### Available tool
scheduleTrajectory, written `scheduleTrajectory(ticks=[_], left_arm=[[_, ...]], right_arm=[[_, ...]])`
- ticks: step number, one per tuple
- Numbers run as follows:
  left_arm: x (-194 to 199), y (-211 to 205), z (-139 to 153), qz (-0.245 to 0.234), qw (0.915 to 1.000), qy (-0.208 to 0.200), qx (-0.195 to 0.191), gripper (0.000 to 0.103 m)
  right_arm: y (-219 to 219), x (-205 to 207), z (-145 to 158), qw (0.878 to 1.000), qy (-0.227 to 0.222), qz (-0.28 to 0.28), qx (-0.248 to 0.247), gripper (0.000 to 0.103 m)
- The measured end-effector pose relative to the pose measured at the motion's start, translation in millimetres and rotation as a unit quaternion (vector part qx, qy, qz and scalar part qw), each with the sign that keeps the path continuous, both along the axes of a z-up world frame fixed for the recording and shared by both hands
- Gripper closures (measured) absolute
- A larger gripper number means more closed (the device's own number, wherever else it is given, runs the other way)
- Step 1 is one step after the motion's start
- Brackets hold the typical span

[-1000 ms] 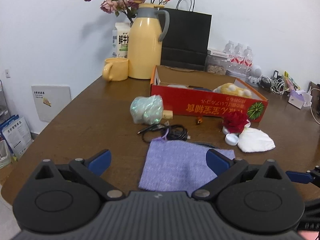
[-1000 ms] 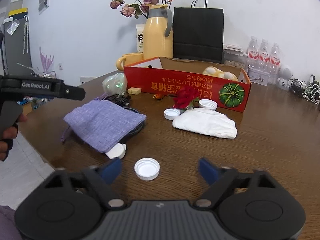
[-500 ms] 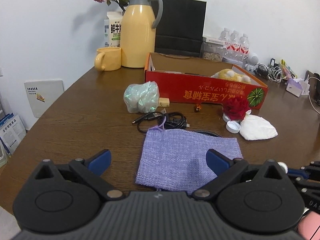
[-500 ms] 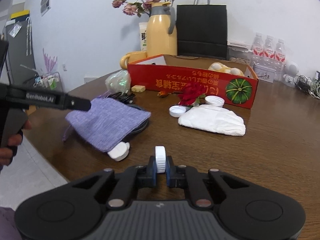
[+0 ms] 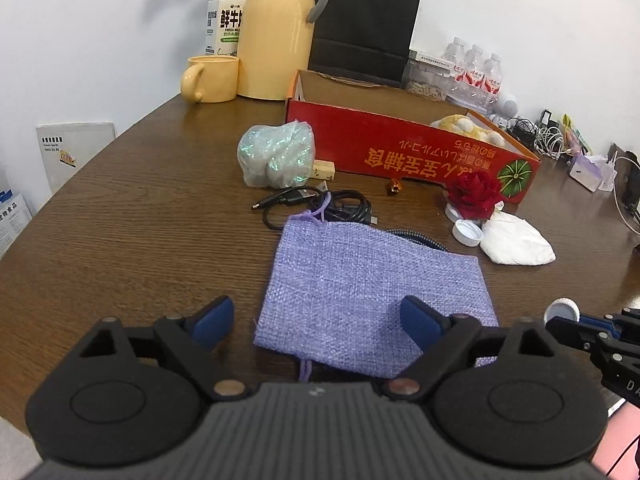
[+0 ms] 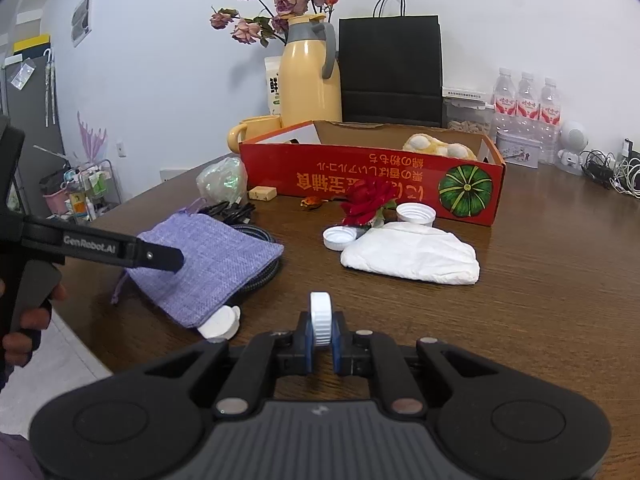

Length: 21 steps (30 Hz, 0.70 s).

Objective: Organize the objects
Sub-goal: 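Grasp the purple drawstring bag edge with the left gripper, then carry the purple bag and white cap into the cardboard box and release both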

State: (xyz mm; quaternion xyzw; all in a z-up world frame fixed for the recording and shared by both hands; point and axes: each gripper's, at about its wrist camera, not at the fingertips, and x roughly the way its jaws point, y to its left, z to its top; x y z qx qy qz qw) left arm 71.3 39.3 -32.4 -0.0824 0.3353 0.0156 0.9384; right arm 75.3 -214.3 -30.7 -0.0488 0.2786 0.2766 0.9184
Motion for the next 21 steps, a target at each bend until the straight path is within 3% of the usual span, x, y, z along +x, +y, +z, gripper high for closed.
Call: scheduleTrajectory(ticks=[4, 9, 11, 14, 21], left_arm=[[-4.6, -4.1, 0.9, 0.004, 1.0000, -0.003, 0.000, 0.044], [-11.6, -4.2, 3.0, 0.012, 0.9999, -0.008, -0.002, 0.063], [-14.6, -4.5, 5.1, 0.017, 0.9998, -0.011, 0.004, 0.086], [-16.8, -2.0, 6.8, 0.015, 0.9998, -0.015, -0.005, 0.095], [-25.2, 0.2, 25.9, 0.003, 0.9981, -0.057, -0.022, 0.098]], right_arm=[[1.1, 0.2, -1.1, 1.000, 0.002, 0.000, -0.001, 0.095], [1.4, -1.0, -1.4, 1.000, 0.001, 0.000, 0.000, 0.095], [1.4, -1.6, -1.7, 1.000, 0.001, -0.001, 0.000, 0.095], [0.7, -2.6, -1.5, 1.000, 0.000, -0.002, 0.001, 0.095], [-2.6, -3.9, 1.7, 1.000, -0.006, -0.005, 0.003, 0.095]])
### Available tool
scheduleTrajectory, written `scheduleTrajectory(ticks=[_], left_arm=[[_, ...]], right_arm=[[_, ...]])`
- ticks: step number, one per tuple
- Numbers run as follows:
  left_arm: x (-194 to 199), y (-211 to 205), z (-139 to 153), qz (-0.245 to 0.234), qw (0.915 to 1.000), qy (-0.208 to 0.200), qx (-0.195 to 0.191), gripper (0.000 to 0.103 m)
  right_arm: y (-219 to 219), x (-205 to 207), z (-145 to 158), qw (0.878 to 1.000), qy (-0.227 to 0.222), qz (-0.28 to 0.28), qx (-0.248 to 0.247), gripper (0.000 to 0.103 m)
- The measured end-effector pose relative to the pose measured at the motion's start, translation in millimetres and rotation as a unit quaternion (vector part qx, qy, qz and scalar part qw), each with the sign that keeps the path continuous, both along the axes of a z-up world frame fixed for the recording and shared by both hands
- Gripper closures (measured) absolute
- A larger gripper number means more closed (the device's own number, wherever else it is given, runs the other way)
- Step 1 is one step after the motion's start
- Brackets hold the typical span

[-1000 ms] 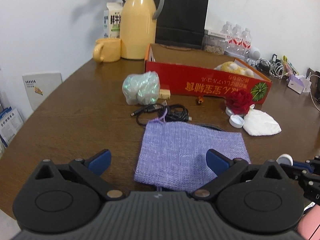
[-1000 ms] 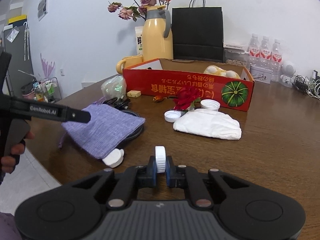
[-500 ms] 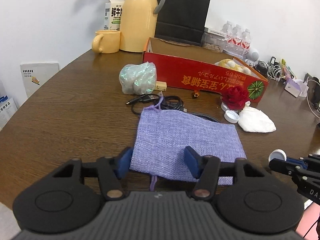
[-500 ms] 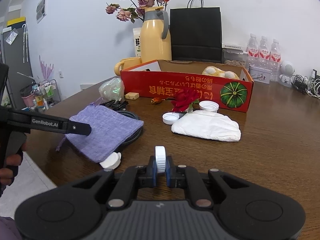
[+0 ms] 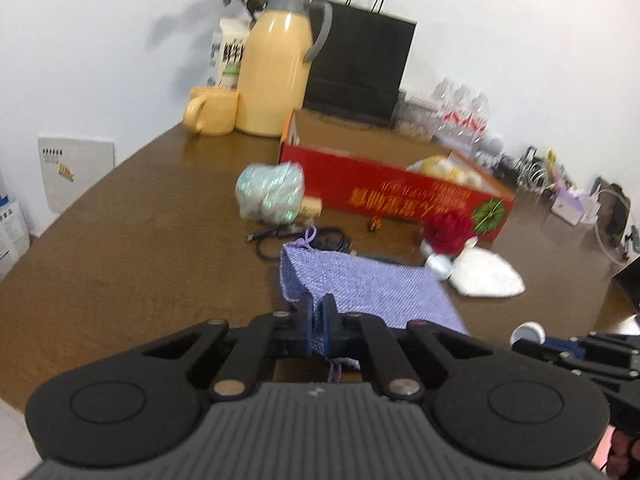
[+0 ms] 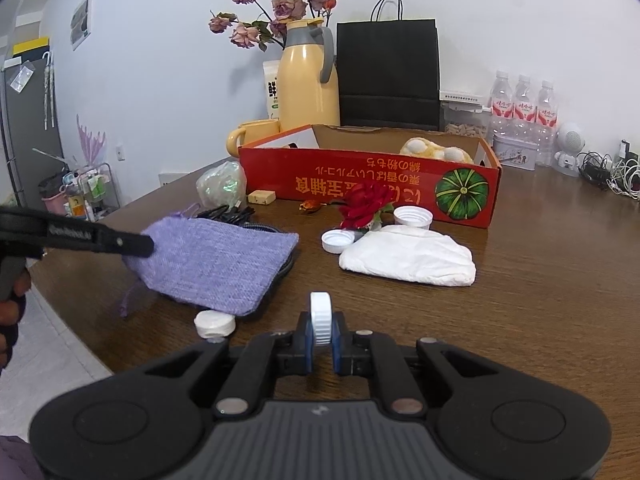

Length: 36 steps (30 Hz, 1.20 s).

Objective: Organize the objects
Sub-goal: 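Carry the purple bag and white cap into the cardboard box and release both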

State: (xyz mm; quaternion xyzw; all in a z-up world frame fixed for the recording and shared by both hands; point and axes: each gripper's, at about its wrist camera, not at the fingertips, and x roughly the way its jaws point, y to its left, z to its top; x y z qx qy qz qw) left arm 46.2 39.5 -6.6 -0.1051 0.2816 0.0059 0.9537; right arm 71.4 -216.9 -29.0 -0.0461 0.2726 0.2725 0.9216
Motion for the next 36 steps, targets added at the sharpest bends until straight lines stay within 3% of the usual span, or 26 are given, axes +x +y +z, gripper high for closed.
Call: scheduleTrajectory(ticks=[8, 19, 27, 36], left_arm=[[-2.9, -14.0, 38.4, -0.036, 0.9972, -0.063, 0.015, 0.098], [24.4, -42.0, 86.6, -0.077, 0.9851, -0.146, 0.048, 0.098], [78.6, -48.5, 103.5, -0.064, 0.9790, -0.185, 0.057, 0.098], [166.8, -36.3, 91.0, -0.047, 0.9824, -0.177, 0.038, 0.098]], right_arm=[[1.0, 2.0, 9.9, 1.000, -0.014, 0.001, 0.002, 0.095], [11.7, 27.0, 40.7, 0.998, -0.064, 0.006, 0.008, 0.095], [26.8, 76.5, 69.1, 0.994, -0.108, -0.004, 0.015, 0.094], [51.3, 168.2, 84.9, 0.992, -0.121, -0.019, 0.013, 0.095]])
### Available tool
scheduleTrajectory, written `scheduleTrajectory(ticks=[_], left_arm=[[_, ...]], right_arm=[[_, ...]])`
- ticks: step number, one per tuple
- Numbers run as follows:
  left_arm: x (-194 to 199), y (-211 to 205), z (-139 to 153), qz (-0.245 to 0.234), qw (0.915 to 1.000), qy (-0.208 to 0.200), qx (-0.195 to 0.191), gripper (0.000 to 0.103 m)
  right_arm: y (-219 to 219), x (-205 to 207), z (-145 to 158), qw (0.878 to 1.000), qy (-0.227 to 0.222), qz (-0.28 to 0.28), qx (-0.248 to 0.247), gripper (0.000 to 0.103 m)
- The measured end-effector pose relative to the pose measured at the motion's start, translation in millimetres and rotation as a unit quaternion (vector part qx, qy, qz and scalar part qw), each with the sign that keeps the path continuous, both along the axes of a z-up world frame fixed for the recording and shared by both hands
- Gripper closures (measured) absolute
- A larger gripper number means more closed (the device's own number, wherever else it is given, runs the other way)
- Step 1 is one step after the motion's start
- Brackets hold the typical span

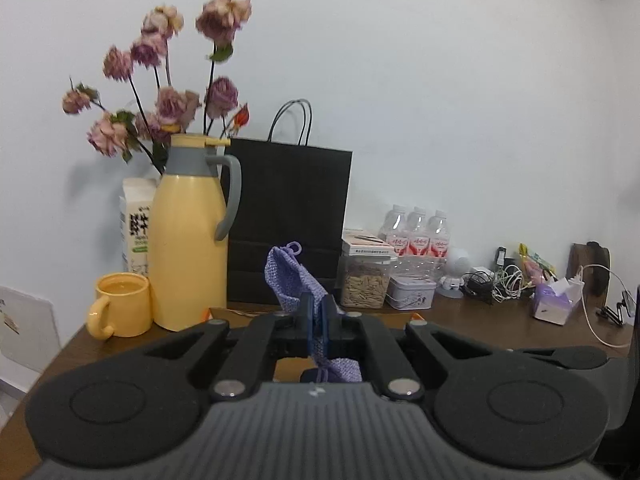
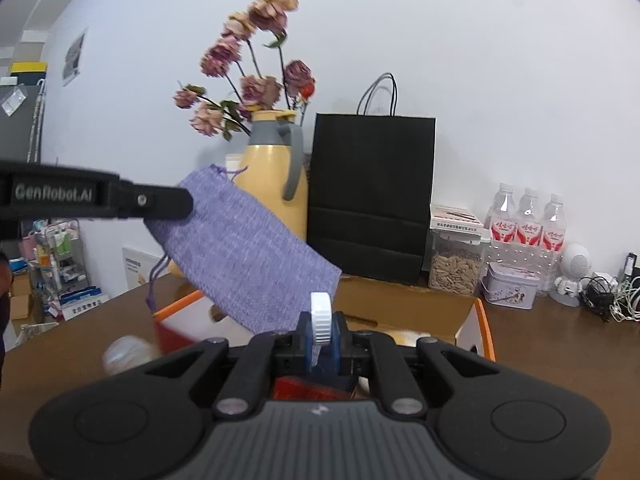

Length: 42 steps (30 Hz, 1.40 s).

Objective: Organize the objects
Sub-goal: 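Carry the purple bag and white cap into the cardboard box and release both, then move both grippers back out of the box toward the table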

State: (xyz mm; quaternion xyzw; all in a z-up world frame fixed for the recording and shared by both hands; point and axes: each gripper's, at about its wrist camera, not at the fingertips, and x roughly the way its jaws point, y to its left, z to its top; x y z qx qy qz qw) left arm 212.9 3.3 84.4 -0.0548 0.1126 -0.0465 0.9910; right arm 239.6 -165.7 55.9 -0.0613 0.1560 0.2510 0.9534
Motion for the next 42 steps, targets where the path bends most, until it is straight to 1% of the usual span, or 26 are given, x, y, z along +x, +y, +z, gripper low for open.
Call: scheduleTrajectory(ticks=[4, 6, 9, 11, 13, 16, 17, 18, 19, 20, 21, 22, 23, 24, 25, 26, 28, 35, 39, 42], left_arm=[[44.3, 4.1, -13.2, 0.013, 0.9997, 0.018, 0.006, 0.098], [68.4, 5.8, -21.5, 0.028, 0.9989, 0.036, 0.011, 0.098], [97.6, 12.5, -37.3, 0.034, 0.9970, 0.069, 0.003, 0.098], [108.0, 17.9, -49.3, 0.037, 0.9955, 0.087, -0.002, 0.098], [115.8, 21.9, -59.8, 0.033, 0.9935, 0.109, -0.001, 0.098], [120.4, 23.2, -66.4, 0.053, 0.9908, 0.124, 0.015, 0.093], [120.2, 21.7, -67.1, 0.057, 0.9902, 0.126, 0.021, 0.079], [119.5, 19.9, -68.0, 0.063, 0.9896, 0.127, 0.028, 0.067], [117.6, 18.0, -68.5, 0.067, 0.9893, 0.125, 0.033, 0.037], [116.2, 15.9, -67.9, 0.072, 0.9895, 0.119, 0.039, 0.024], [112.8, 12.7, -67.4, 0.077, 0.9902, 0.106, 0.049, 0.009], [109.5, 9.6, -66.4, 0.082, 0.9906, 0.093, 0.058, 0.002], [106.3, 6.6, -65.7, 0.087, 0.9906, 0.081, 0.067, 0.000], [103.2, 3.6, -64.3, 0.092, 0.9904, 0.073, 0.073, 0.000], [101.7, 1.9, -63.5, 0.094, 0.9902, 0.069, 0.077, 0.000], [100.9, 1.2, -62.8, 0.094, 0.9903, 0.068, 0.077, 0.000], [100.8, 2.0, -61.2, 0.091, 0.9911, 0.069, 0.069, 0.000], [95.0, 3.8, -52.8, 0.096, 0.9917, 0.060, 0.063, 0.000], [81.5, 0.2, -39.9, 0.092, 0.9931, 0.038, 0.062, 0.000], [63.2, -2.4, -30.9, 0.090, 0.9940, 0.019, 0.058, 0.000]], right_arm=[[13.3, 45.6, -4.2, 1.000, 0.014, -0.001, -0.006, 0.094], [21.2, 65.8, -9.0, 1.000, 0.025, -0.002, -0.009, 0.094], [31.2, 96.1, -18.2, 0.999, 0.049, -0.006, -0.010, 0.094], [35.5, 112.4, -28.0, 0.998, 0.065, -0.013, -0.007, 0.095], [38.7, 119.5, -38.4, 0.997, 0.077, -0.010, -0.011, 0.094], [38.3, 121.2, -47.6, 0.996, 0.092, -0.005, -0.012, 0.094], [37.6, 121.6, -48.4, 0.996, 0.094, -0.007, -0.011, 0.090], [37.1, 120.9, -48.7, 0.995, 0.094, -0.008, -0.012, 0.090], [36.7, 119.3, -48.9, 0.996, 0.092, -0.010, -0.015, 0.088], [36.4, 117.9, -49.5, 0.996, 0.090, -0.012, -0.018, 0.078], [35.5, 116.2, -49.7, 0.996, 0.090, -0.012, -0.018, 0.071], [35.2, 114.9, -49.7, 0.996, 0.089, -0.013, -0.019, 0.057], [35.4, 113.0, -49.8, 0.996, 0.086, -0.013, -0.021, 0.050], [35.5, 111.2, -49.2, 0.996, 0.083, -0.012, -0.021, 0.047], [35.9, 109.4, -48.6, 0.997, 0.080, -0.011, -0.021, 0.038], [35.9, 107.9, -47.3, 0.997, 0.076, -0.011, -0.020, 0.020], [35.7, 105.6, -46.0, 0.997, 0.069, -0.010, -0.018, 0.001], [29.8, 105.8, -41.2, 0.998, 0.062, -0.023, -0.005, 0.000], [24.7, 100.1, -34.7, 0.998, 0.051, -0.028, -0.003, 0.000], [18.8, 87.8, -27.2, 0.999, 0.037, -0.030, 0.000, 0.000]])
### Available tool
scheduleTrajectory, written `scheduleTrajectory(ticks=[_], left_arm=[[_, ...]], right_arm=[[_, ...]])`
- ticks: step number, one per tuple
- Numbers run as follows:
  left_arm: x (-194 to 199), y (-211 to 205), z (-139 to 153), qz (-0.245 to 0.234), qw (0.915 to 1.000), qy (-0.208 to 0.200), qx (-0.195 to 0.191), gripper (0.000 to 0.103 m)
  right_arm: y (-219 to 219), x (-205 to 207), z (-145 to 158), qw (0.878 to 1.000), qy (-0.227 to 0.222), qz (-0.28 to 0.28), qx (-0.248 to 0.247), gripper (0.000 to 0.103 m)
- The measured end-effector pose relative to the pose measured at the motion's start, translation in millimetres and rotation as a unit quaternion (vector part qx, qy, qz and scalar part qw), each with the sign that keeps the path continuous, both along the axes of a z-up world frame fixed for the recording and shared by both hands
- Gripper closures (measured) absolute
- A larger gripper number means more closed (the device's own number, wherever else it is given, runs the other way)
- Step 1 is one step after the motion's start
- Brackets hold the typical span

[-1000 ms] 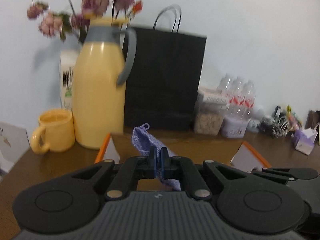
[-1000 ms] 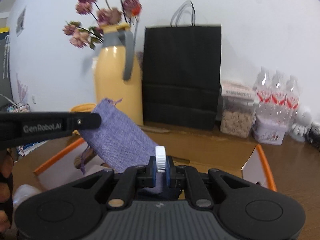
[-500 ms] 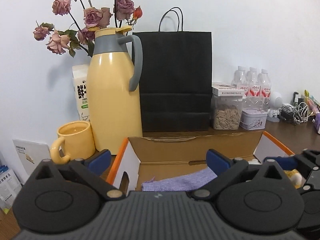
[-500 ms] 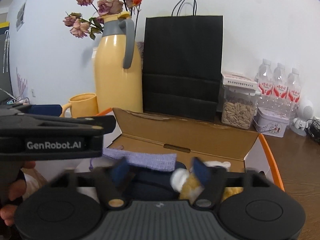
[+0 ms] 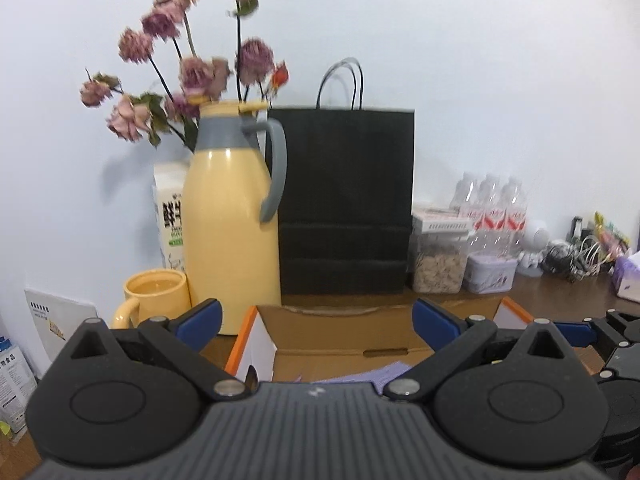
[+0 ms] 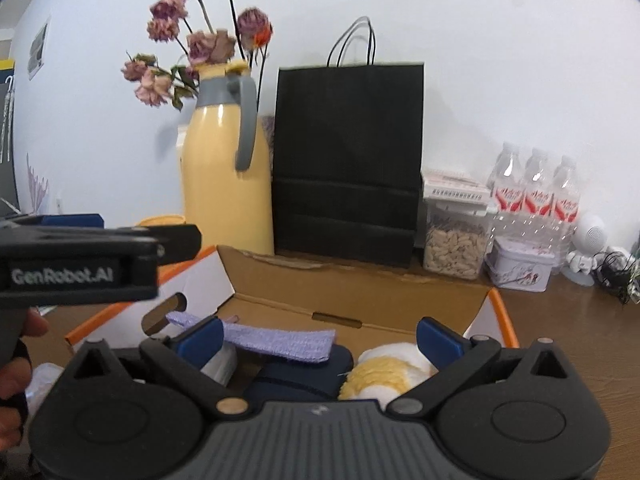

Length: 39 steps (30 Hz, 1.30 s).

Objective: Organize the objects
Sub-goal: 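Move both grippers back out of the box toward the table, then grasp another white bottle cap with the right gripper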

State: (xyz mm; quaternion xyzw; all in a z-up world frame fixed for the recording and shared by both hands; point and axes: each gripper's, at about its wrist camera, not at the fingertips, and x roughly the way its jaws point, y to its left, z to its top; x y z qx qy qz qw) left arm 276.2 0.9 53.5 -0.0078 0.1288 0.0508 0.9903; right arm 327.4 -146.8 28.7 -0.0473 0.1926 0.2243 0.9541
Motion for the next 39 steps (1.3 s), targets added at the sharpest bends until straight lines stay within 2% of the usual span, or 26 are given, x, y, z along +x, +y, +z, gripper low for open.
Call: scheduleTrajectory(ticks=[5, 14, 25, 32, 39], left_arm=[[-29.8, -2.5, 9.1, -0.006, 1.0000, -0.006, 0.004, 0.000], [-89.9, 8.9, 17.2, -0.008, 0.9999, -0.002, 0.007, 0.000], [-166.1, 28.6, -21.3, -0.006, 0.9990, 0.043, 0.000, 0.000], [-197.0, 43.8, -53.2, 0.002, 0.9957, 0.092, -0.004, 0.000], [-227.7, 51.3, -66.3, 0.008, 0.9935, 0.112, -0.021, 0.000]], right_arm=[[-13.7, -32.0, 12.7, 1.000, -0.025, 0.000, 0.008, 0.000], [-37.3, -89.4, 15.7, 1.000, -0.028, 0.005, 0.001, 0.000], [-50.7, -160.4, -11.7, 0.999, 0.018, 0.040, -0.019, 0.000], [-47.8, -201.1, -36.3, 0.995, 0.065, 0.078, -0.017, 0.000], [-35.0, -240.4, -50.6, 0.989, 0.076, 0.121, -0.028, 0.004]])
